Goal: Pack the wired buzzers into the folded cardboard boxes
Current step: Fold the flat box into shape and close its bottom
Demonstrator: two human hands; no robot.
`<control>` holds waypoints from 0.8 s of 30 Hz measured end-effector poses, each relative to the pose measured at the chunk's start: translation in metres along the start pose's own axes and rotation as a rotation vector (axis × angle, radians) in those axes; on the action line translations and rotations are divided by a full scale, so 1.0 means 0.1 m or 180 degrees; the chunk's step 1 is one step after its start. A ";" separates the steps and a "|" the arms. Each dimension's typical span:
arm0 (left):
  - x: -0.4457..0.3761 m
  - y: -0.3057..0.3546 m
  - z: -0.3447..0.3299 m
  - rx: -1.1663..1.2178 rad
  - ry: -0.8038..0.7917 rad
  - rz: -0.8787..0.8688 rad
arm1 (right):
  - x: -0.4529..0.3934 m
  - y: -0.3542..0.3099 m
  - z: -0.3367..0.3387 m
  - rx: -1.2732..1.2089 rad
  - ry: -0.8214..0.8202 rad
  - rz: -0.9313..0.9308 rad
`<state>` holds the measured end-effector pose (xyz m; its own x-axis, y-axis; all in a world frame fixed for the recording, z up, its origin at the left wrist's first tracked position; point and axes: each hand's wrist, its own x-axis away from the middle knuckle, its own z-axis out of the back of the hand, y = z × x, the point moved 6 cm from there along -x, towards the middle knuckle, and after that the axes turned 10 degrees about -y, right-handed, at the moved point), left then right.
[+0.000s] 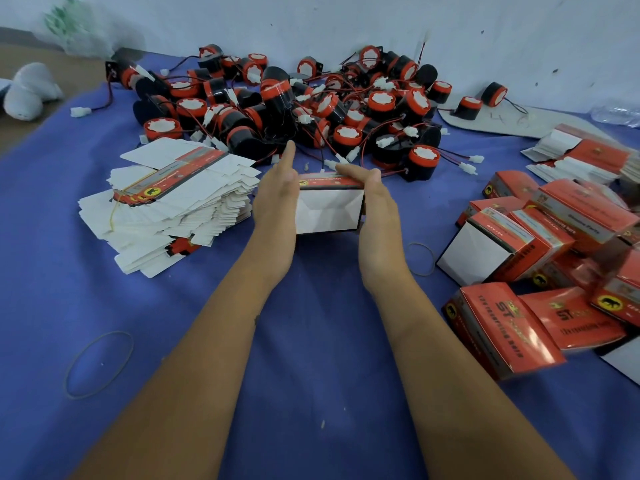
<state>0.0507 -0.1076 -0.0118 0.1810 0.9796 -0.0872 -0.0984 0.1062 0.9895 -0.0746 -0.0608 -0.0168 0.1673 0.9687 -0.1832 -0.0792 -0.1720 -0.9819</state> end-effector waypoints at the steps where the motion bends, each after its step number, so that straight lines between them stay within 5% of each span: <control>1: 0.00 -0.02 -0.02 -0.0022 -0.0013 -0.0027 | 0.01 -0.03 0.03 -0.0105 0.0118 0.0127; 6: 0.16 -0.18 -0.05 0.0261 -0.0434 -0.0273 | 0.00 -0.07 0.02 -0.0333 0.0085 0.0557; 10: 0.06 -0.27 0.14 0.0071 0.0173 -0.0078 | -0.06 0.06 -0.01 0.0211 0.0011 0.0205; 19: 0.11 -0.28 0.40 -0.0332 0.1448 -0.0018 | -0.45 0.26 0.47 0.1906 0.0732 -0.0610; 24: 0.10 -0.27 0.42 -0.0158 0.1306 -0.0095 | -0.71 0.28 0.73 0.1981 0.1508 -0.0779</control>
<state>0.0961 -0.1081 -0.0340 -0.2197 0.9616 -0.1646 -0.1480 0.1339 0.9799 -0.1606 -0.1215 -0.0279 0.6369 0.7638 -0.1047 -0.4943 0.3003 -0.8158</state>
